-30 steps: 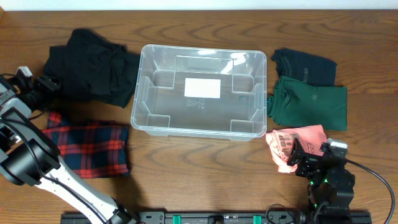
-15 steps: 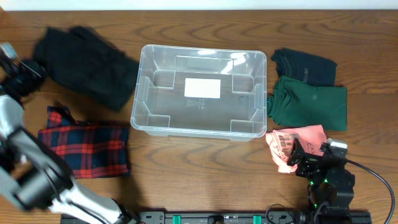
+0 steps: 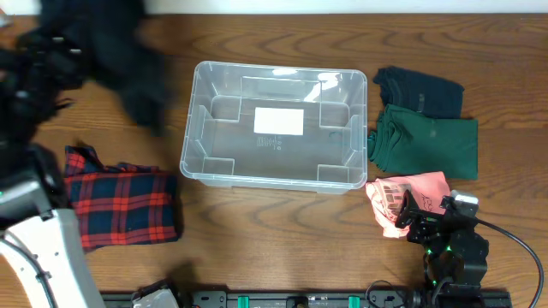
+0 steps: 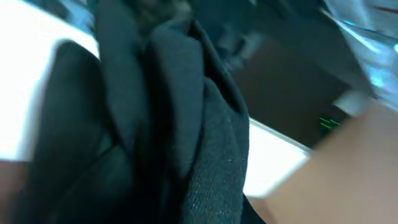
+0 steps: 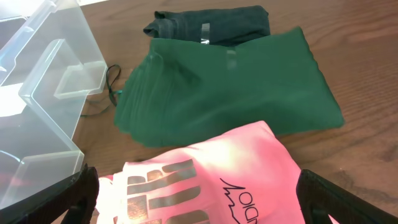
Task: Pack container
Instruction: 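Carry the black garment over the clear bin and release it inside, then move the left gripper to the plaid shirt and grasp it, then lift the plaid shirt and lower it into the bin atop the black garment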
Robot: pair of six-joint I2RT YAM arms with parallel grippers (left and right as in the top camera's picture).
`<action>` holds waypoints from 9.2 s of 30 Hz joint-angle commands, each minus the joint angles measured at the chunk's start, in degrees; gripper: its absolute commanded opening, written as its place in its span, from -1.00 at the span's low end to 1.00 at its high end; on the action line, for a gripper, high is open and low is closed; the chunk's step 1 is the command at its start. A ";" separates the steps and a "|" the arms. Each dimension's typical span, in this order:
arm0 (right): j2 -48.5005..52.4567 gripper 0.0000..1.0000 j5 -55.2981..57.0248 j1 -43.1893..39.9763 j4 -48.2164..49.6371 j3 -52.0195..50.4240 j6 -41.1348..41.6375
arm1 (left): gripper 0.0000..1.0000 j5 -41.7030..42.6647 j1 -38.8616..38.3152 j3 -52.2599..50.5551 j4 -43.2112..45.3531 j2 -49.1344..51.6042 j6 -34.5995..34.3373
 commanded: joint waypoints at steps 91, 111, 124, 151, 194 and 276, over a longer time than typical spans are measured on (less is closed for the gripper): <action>0.00 0.98 0.37 0.61 -0.22 -0.13 0.42 | 0.96 -83.82 -60.48 -11.63 -20.31 12.92 4.44; 0.00 0.98 0.37 0.61 -0.22 -0.13 0.42 | 0.96 -81.72 -27.52 -11.13 -46.73 -10.86 4.85; 0.00 0.99 0.37 0.61 -0.22 -0.13 0.42 | 0.96 -68.15 8.13 -12.81 -61.29 -10.43 1.57; 0.00 0.99 0.37 0.63 -0.22 -0.13 0.42 | 0.96 -43.34 26.84 -26.62 -50.01 15.06 9.81; 0.00 0.99 0.37 0.63 -0.22 -0.13 0.42 | -0.88 3.19 25.24 -42.05 0.72 1.57 12.24; 0.00 0.98 0.37 0.61 -0.22 -0.13 0.42 | 0.59 -63.12 -45.97 -32.46 36.70 14.23 -0.15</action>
